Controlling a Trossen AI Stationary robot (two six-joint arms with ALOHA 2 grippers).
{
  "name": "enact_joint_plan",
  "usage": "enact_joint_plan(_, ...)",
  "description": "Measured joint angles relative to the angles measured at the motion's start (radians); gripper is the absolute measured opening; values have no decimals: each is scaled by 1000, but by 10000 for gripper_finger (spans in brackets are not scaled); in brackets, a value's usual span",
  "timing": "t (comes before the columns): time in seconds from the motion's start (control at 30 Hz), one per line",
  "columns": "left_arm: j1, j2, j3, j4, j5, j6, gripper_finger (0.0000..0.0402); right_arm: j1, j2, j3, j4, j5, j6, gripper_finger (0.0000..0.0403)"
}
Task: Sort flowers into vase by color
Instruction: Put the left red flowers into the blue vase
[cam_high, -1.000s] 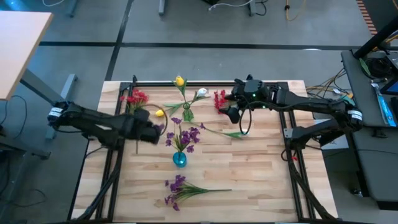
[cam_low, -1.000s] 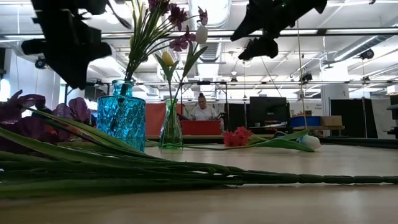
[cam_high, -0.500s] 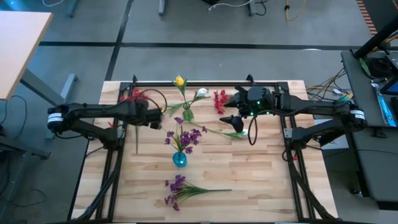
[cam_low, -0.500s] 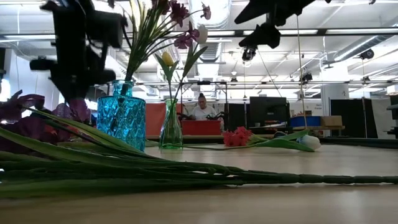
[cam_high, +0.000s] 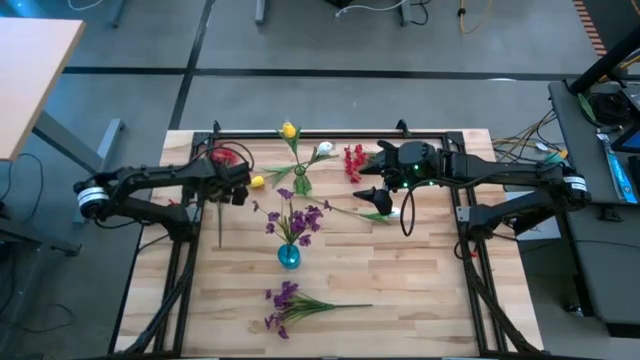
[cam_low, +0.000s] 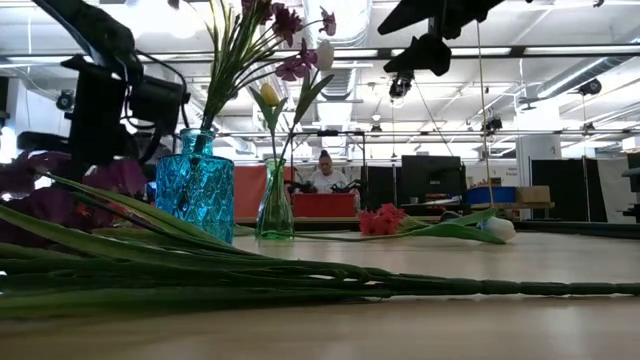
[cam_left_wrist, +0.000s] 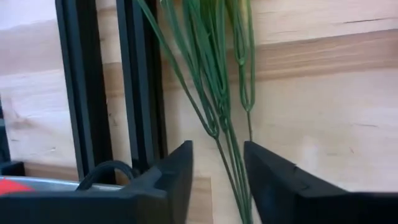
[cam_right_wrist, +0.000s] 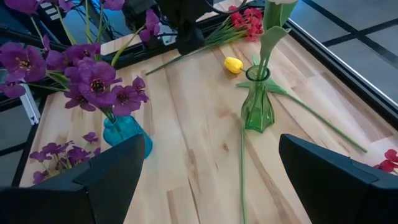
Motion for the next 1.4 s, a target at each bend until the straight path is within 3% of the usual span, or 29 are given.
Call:
enact_joint_plan(0.23, 2, 0, -65, 127, 0, 32, 230, 0, 0, 0, 0, 0, 1, 361)
enact_joint_plan(0.4, 11, 0, -79, 176, -2, 40, 241, 0, 0, 0, 0, 0, 1, 361)
enact_joint_plan(0.83, 55, -1, -140, 266, -18, 40, 159, 0, 0, 0, 0, 0, 1, 361)
enact_joint_plan(1.2, 56, 1, -144, 263, -53, 32, 17, 9, 0, 0, 0, 0, 2, 361)
enact_joint_plan(1.4, 56, 0, -144, 264, -61, 32, 5, 28, 0, 0, 0, 0, 2, 361)
